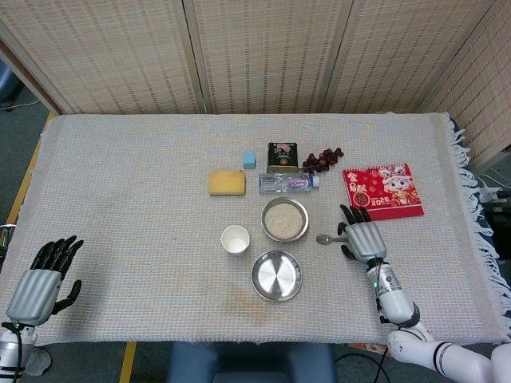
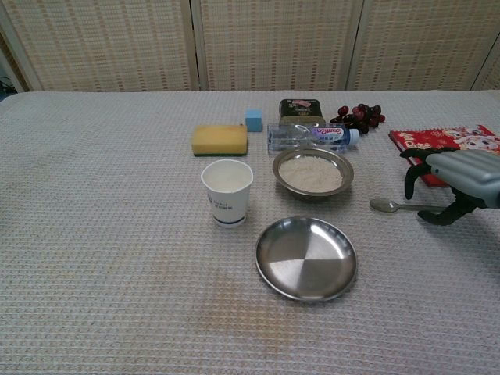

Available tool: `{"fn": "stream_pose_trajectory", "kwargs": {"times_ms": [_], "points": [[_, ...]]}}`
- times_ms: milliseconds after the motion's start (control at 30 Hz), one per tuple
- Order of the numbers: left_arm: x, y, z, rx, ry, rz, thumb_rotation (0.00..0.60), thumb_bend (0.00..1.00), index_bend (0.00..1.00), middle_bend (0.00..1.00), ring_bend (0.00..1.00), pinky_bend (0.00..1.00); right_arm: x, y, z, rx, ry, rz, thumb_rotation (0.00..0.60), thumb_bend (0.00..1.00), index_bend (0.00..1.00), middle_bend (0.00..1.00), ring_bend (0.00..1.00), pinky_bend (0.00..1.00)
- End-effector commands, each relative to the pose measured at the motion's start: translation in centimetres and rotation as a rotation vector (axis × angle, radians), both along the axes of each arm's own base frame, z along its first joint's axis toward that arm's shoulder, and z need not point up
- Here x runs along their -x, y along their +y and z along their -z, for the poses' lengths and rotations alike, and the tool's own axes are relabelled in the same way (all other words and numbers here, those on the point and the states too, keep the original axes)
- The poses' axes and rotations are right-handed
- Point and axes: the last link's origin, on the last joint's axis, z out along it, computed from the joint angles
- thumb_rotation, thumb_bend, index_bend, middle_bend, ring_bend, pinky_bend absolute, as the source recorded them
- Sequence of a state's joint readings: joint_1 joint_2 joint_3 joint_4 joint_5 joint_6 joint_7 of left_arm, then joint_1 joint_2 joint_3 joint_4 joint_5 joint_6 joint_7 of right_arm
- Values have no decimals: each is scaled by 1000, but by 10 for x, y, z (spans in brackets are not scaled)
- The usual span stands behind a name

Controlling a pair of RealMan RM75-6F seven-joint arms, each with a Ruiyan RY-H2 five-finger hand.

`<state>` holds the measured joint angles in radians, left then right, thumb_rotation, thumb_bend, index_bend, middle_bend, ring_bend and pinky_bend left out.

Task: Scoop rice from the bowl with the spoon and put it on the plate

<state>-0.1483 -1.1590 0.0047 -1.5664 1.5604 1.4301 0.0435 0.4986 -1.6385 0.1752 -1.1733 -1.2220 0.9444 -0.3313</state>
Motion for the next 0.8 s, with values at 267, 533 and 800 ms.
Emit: {"fn": "stream_pose_trajectory", "kwargs": {"times_ms": [267, 533, 800], "points": [[1, 0, -1, 2, -4, 0, 600, 474, 0, 0, 0, 71, -1, -2, 5, -6, -8, 1, 600, 329, 452, 0, 0, 0], [1, 0, -1, 3, -3, 0, 600, 474, 0, 0, 0, 72, -1, -1, 7, -3, -19, 2, 600, 328, 479, 31, 0, 0], [3, 2, -2, -34, 38, -10, 600, 473, 0, 0, 0, 72, -2, 0, 10, 0, -16, -2, 600, 328, 501, 71, 0, 0]]}}
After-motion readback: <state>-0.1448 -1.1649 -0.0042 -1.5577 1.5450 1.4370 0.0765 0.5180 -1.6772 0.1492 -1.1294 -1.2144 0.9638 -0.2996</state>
